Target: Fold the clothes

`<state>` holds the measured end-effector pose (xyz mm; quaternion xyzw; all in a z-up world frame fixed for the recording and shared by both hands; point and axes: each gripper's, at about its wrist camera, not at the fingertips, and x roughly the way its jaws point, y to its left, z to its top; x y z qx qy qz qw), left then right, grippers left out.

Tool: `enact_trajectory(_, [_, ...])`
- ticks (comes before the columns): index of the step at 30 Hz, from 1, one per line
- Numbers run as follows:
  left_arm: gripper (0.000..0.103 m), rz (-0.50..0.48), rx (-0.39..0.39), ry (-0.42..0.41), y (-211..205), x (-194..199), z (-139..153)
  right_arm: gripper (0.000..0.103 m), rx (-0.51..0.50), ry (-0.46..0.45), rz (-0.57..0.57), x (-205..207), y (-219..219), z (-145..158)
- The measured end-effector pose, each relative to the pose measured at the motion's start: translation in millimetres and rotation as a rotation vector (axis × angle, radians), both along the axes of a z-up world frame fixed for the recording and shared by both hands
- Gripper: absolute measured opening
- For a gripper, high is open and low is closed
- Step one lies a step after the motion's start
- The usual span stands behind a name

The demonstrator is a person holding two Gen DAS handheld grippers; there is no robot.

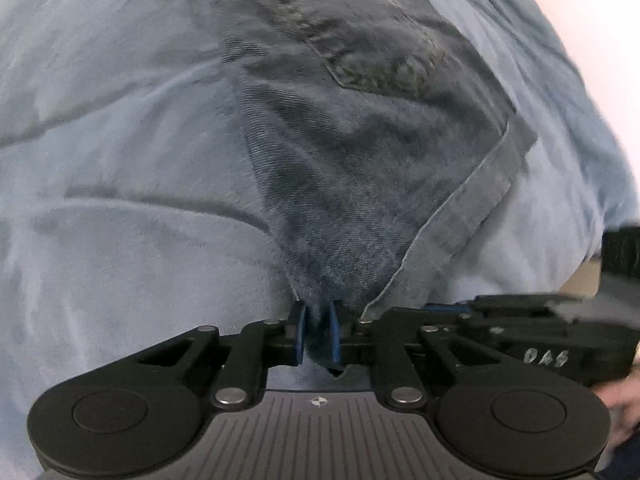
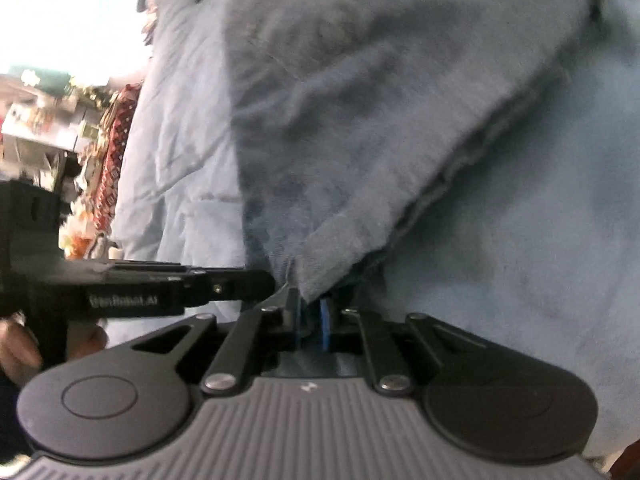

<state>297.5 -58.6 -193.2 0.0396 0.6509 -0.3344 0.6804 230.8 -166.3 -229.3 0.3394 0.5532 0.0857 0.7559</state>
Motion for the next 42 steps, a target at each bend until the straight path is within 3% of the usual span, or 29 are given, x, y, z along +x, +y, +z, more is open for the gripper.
enact_trajectory(3, [0.014,-0.032,0.014,-0.026,-4,-2,2,0.015,-0.036,-0.021,0.013,-7,-7,12])
enact_trajectory(7, [0.008,-0.063,0.024,-0.076,-5,2,17,0.016,-0.175,-0.07,-0.023,-15,-52,48])
enact_trajectory(10, [0.007,-0.059,-0.003,-0.122,-11,11,32,0.016,-0.324,-0.127,-0.031,-4,-84,71])
enact_trajectory(13, [0.006,-0.049,-0.052,-0.135,-23,18,40,0.016,-0.408,-0.183,-0.019,15,-108,80])
enact_trajectory(16, [0.005,-0.102,-0.06,-0.105,-42,11,25,0.014,-0.459,-0.208,-0.011,34,-123,73])
enact_trajectory(19, [0.004,-0.154,-0.009,-0.099,-46,-1,-1,0.001,-0.495,-0.179,0.014,42,-140,53])
enact_trajectory(23, [0.004,-0.106,-0.016,-0.045,-38,4,-15,0.0,-0.616,-0.172,0.142,47,-136,33])
enact_trajectory(27, [0.003,-0.075,-0.036,-0.027,-34,20,4,0.002,-0.647,-0.151,0.153,56,-132,56])
enact_trajectory(30, [0.003,-0.022,-0.088,-0.082,-31,39,30,0.003,-0.663,-0.219,0.23,65,-118,82])
enact_trajectory(33, [0.003,0.007,-0.115,-0.181,-43,63,38,0.003,-0.654,-0.271,0.308,93,-102,84])
enact_trajectory(36, [0.003,0.017,-0.081,-0.228,-50,75,23,0.002,-0.667,-0.275,0.352,128,-86,68])
enact_trajectory(42, [0.003,0.092,-0.055,-0.113,-21,74,-13,0.0,-0.739,-0.165,0.377,141,-114,29])
